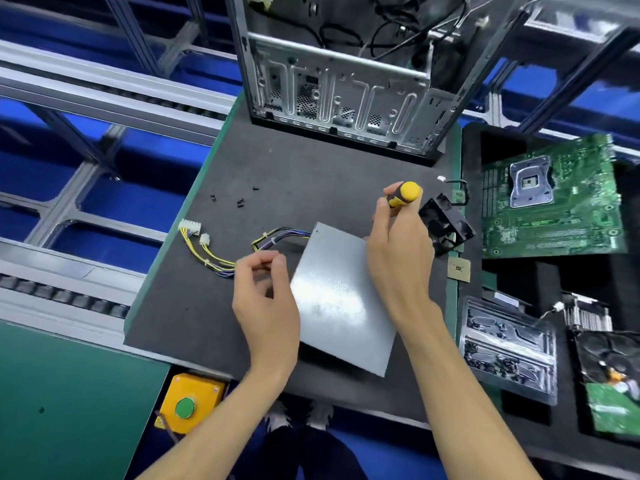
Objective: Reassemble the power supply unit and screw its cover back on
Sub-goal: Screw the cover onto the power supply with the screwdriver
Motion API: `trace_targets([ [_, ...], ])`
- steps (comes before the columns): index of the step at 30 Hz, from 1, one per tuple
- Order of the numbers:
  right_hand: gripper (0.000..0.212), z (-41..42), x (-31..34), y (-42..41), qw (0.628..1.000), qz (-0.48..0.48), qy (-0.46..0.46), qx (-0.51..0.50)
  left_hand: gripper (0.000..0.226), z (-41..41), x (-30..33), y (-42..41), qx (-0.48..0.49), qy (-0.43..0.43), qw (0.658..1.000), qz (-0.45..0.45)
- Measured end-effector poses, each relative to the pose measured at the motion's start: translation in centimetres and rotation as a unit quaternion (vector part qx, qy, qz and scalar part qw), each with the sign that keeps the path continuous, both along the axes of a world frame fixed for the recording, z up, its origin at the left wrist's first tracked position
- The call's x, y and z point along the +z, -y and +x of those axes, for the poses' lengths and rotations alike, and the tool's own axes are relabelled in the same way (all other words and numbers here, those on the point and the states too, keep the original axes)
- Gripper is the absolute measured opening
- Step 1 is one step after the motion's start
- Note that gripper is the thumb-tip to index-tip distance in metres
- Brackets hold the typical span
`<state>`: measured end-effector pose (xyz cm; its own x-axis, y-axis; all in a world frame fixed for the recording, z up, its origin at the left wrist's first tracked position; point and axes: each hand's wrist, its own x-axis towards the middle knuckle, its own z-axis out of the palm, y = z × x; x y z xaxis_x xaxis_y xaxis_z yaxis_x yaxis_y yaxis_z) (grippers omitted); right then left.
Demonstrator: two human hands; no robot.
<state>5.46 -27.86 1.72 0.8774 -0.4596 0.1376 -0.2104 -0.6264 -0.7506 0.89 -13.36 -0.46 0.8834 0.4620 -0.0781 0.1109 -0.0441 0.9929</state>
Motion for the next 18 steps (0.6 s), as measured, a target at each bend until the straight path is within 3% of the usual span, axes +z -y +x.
trace_targets([
  [5,0.006,-1.8,-0.4,0.4,1.000,-0.010,0.009,-0.020,0.004,5.1,-0.5,-2.4,0.015,0.036,0.999,-0.007],
  [13,0.005,-3.0,-0.5,0.9,0.998,-0.019,0.014,-0.052,0.006,10.7,-0.8,-2.3,-0.089,0.050,0.995,0.012],
  [18,0.027,-2.8,0.7,0.5,0.997,-0.008,0.052,-0.060,0.011,11.5,-0.5,-3.8,-0.093,0.032,0.994,-0.057],
])
